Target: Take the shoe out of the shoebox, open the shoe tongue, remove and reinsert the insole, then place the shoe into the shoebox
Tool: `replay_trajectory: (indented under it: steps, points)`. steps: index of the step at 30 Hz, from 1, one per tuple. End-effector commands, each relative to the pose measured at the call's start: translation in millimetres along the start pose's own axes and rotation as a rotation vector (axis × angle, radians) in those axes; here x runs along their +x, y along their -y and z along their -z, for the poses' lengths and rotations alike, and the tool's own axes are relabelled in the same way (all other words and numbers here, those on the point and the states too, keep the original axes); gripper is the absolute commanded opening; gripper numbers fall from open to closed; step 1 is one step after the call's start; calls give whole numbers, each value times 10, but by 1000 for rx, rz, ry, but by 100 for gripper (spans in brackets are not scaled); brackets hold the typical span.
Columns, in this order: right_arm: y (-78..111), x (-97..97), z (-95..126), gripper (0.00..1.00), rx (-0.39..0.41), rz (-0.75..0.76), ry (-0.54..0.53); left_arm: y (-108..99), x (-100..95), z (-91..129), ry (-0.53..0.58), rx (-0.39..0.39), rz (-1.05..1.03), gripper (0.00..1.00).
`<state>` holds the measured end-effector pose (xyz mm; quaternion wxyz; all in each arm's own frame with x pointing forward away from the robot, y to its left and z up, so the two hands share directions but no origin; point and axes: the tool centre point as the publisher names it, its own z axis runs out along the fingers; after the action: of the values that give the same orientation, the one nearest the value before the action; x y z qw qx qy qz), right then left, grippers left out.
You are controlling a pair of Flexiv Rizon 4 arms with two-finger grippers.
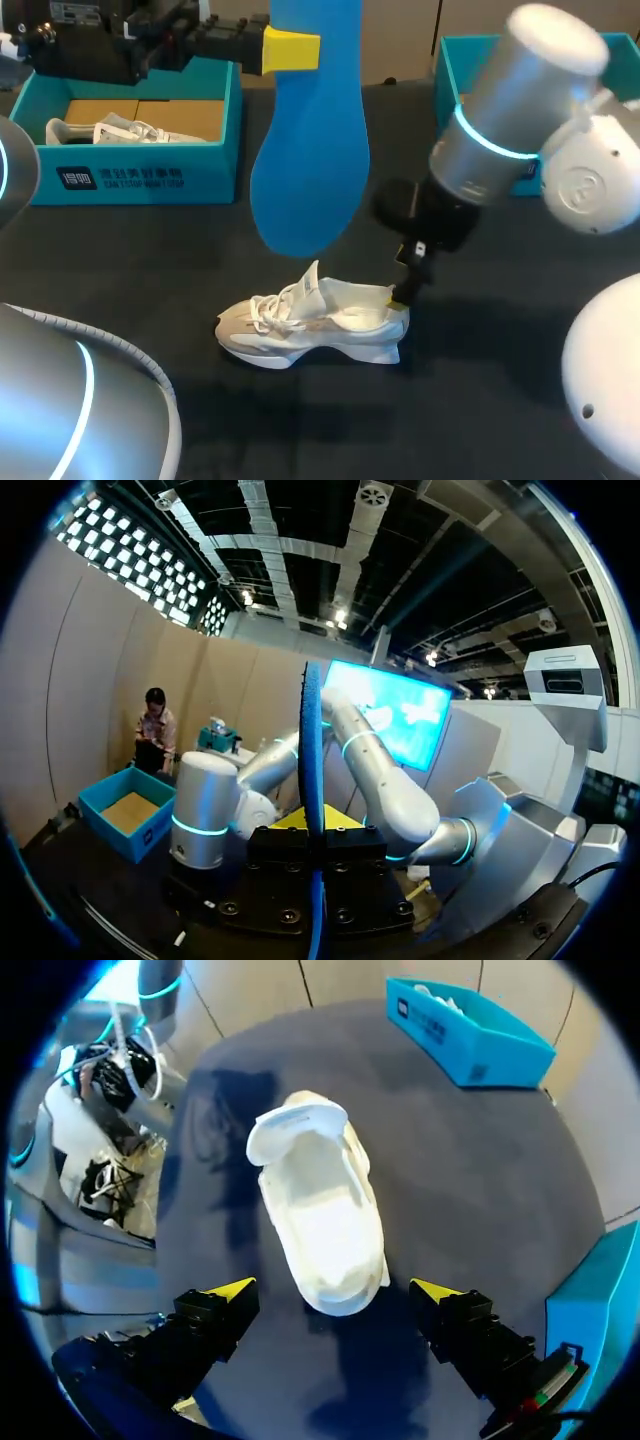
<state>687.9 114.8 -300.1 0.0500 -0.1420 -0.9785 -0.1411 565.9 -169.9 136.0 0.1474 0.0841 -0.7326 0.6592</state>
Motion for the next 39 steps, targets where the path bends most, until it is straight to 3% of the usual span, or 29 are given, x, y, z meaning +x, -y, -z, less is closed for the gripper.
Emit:
replay_trajectory:
  steps: [1, 6, 26, 39]
  points:
    - [-56, 33, -37, 100, 403, -21, 25, 12, -3, -10, 2, -4, 0, 0]
    - [-107, 94, -64, 100, 434, -14, 39, 12, -3, -10, 2, -4, 0, 0]
    - [-154, 157, -143, 100, 385, 64, 86, 12, -3, -10, 2, -4, 0, 0]
    - [-450, -68, -56, 100, 396, 139, 104, 12, -3, -10, 2, -4, 0, 0]
